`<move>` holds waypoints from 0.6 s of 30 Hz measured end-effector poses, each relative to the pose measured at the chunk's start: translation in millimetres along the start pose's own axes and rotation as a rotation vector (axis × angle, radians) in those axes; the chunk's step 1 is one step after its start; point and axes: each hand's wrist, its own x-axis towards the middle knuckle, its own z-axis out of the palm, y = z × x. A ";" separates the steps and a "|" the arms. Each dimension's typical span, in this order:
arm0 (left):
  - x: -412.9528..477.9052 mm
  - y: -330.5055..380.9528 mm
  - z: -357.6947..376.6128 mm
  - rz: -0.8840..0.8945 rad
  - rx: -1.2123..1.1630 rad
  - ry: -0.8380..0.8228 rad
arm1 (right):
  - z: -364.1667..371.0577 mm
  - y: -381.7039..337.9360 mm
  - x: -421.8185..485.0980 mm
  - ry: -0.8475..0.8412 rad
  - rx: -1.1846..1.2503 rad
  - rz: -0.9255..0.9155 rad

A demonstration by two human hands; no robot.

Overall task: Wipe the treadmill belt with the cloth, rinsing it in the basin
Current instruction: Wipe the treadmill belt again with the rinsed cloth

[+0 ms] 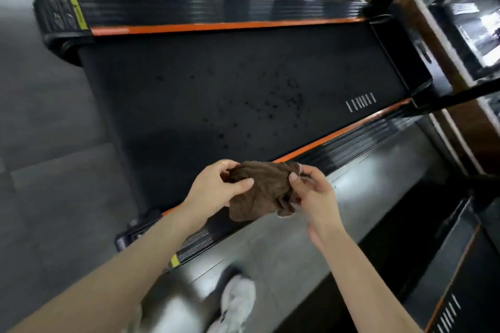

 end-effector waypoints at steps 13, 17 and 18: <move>275.5 8.7 152.0 -0.128 0.038 0.292 | -104.7 7.5 367.7 -0.109 -0.305 -0.048; 318.0 -6.5 190.9 -0.208 0.050 0.394 | -137.6 25.4 462.0 0.040 -0.645 -0.183; 325.6 -8.2 199.5 -0.212 0.059 0.403 | -146.1 29.0 479.6 0.083 -0.722 -0.196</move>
